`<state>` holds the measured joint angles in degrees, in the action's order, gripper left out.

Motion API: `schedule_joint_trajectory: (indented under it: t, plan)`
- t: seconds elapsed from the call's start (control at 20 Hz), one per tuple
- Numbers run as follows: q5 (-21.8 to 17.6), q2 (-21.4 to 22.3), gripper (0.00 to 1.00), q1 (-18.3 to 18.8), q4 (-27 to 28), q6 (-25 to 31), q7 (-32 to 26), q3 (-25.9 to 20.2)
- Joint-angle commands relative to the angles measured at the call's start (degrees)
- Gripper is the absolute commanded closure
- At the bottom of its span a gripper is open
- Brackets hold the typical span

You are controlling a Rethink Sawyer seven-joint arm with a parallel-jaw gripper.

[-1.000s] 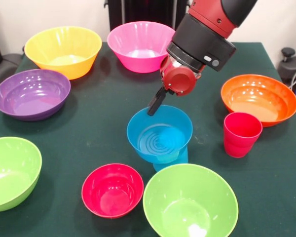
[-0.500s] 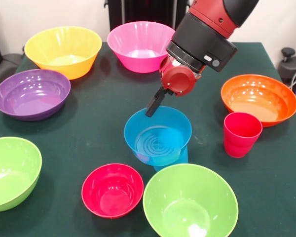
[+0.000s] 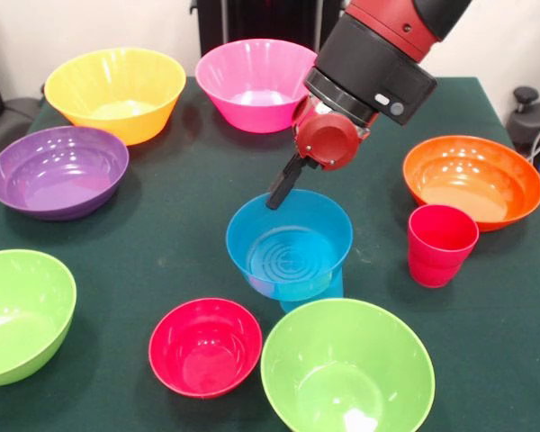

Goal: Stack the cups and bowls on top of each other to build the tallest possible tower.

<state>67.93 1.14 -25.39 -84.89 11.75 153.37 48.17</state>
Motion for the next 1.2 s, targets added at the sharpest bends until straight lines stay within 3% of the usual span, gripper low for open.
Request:
schedule_joint_trajectory:
  t: [0.05, 1.2]
  plan:
    - [-3.7, -2.9, 1.00, -1.4, 5.1, 9.9, 16.1, -3.4]
    - [-3.8, -3.7, 1.00, -3.0, 4.5, 12.7, 19.2, -2.2]
